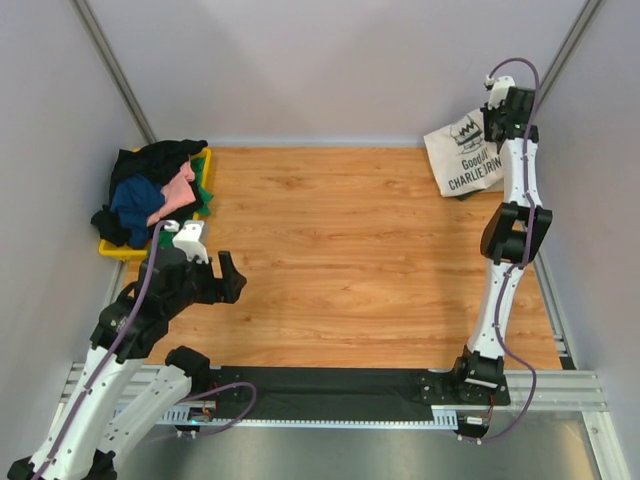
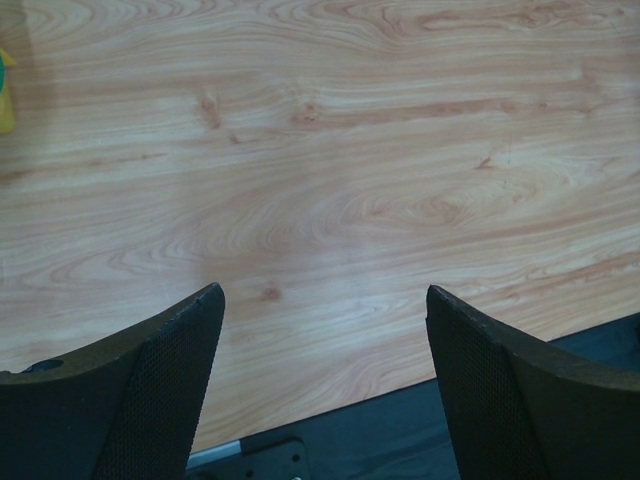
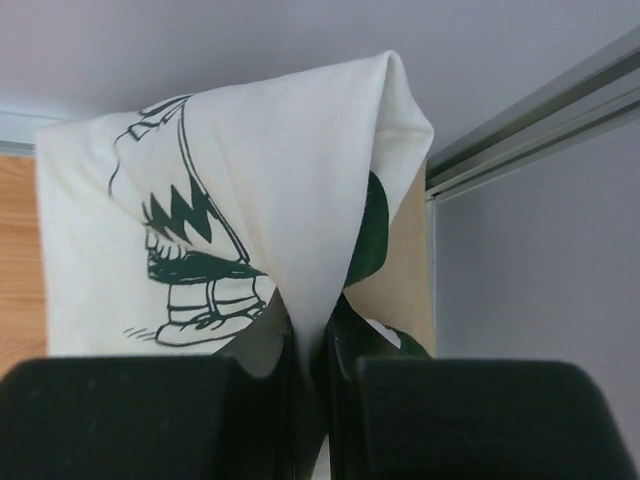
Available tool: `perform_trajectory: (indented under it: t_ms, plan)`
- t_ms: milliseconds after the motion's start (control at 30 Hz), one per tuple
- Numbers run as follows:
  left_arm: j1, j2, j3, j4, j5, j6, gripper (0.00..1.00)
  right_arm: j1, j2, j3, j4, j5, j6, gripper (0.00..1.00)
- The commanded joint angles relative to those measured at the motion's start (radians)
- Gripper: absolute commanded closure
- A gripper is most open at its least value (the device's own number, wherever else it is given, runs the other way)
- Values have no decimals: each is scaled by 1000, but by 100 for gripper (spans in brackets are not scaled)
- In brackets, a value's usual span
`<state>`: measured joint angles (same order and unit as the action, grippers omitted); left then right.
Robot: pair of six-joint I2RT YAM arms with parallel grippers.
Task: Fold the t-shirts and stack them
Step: Neatly place the folded tshirt to the corner, then reset both grippers
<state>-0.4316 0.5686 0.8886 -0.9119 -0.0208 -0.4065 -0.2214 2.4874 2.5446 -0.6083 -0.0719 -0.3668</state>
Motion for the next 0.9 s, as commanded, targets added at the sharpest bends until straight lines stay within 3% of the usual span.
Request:
perform_trajectory:
  t_ms: [0, 33, 67, 133, 167, 267, 400, 533, 733, 867]
  plan:
    - [2, 22, 7, 18, -16, -6, 11, -18, 74, 22, 264, 59, -93, 97]
    - [2, 28, 9, 16, -16, -6, 11, -21, 93, 13, 319, 175, -101, 90]
    - [2, 36, 9, 15, -16, -6, 11, -22, 112, 13, 414, 229, -113, 64]
    - [2, 53, 12, 15, -16, -6, 11, -32, 171, 11, 508, 397, -118, 23]
    - [2, 56, 12, 12, -16, -6, 11, -33, 186, 17, 574, 447, -116, 14]
    - [2, 54, 12, 11, -13, -6, 11, -38, 194, 31, 585, 595, -77, 11]
    - [2, 40, 9, 15, -16, -6, 11, -36, 9, -134, 578, 664, 84, 10]
    - [2, 45, 10, 18, -4, -2, 11, -21, -198, -349, 535, 606, 242, 8]
    - [2, 51, 9, 30, 13, 9, 9, 8, -429, -371, 155, 442, 528, 0]
    - [4, 63, 15, 31, 61, 21, 8, 63, -669, -623, -10, 278, 672, 0]
